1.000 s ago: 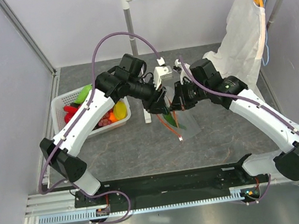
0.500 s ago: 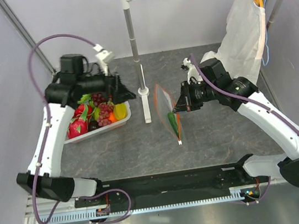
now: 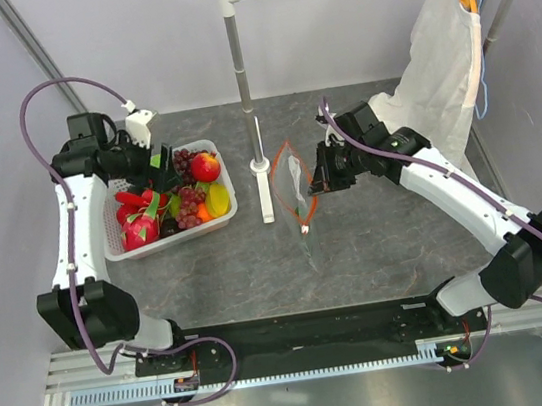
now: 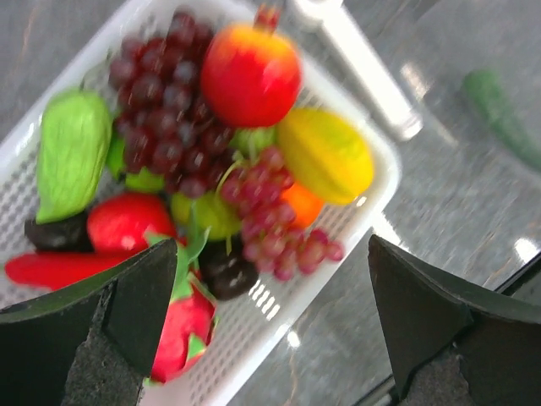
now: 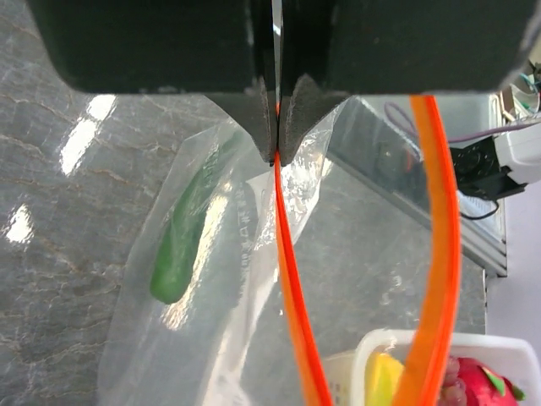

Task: Place the food in the zip-top bag and seal the zipper
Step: Pick up the fake fruit from the bin.

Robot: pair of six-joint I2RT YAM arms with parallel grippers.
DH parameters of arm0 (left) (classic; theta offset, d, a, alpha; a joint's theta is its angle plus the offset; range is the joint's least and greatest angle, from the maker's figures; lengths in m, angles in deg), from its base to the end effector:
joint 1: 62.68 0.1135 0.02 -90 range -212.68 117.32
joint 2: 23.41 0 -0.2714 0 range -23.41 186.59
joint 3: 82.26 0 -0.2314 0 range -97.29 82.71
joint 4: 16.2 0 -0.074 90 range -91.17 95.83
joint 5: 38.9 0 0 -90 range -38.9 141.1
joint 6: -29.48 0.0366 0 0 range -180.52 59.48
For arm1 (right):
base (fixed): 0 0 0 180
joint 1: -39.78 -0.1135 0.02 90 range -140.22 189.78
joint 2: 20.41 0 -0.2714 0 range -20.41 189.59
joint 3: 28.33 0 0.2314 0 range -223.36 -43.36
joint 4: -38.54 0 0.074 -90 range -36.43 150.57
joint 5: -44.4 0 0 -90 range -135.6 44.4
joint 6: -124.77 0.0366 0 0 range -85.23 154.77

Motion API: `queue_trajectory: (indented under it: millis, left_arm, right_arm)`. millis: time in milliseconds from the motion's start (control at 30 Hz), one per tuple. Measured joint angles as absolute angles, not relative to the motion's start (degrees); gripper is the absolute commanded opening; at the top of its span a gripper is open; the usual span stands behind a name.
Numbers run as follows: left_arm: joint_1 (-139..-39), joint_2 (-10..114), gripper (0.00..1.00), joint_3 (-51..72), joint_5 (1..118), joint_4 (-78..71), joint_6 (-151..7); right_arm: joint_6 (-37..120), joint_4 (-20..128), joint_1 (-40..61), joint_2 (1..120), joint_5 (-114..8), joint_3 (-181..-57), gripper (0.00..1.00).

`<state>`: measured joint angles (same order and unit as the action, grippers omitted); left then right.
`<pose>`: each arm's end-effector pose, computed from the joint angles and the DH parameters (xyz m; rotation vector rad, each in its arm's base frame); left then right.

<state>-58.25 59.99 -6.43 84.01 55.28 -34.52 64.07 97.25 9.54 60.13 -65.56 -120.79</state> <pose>0.2722 0.0011 0.3841 0.6701 2.2190 -0.4410 0.2322 0.1498 0.3500 -0.1957 2.5114 0.8780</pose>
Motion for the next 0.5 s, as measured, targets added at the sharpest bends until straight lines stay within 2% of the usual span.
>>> queue_trajectory:
  millis: [300, 500]
  left_arm:
    - [-45.8, 63.5, 1.0, -3.3, 79.0, 63.9, -20.8]
    - [-44.1, 63.1, 0.99, 5.6, 75.0, 63.8, -15.0]
  right_arm:
    - [64.1, 95.6, 9.6, 61.3, -65.0, -120.8, 0.0]
    - [64.1, 94.9, 9.6, 61.5, -65.1, -120.8, 0.0]
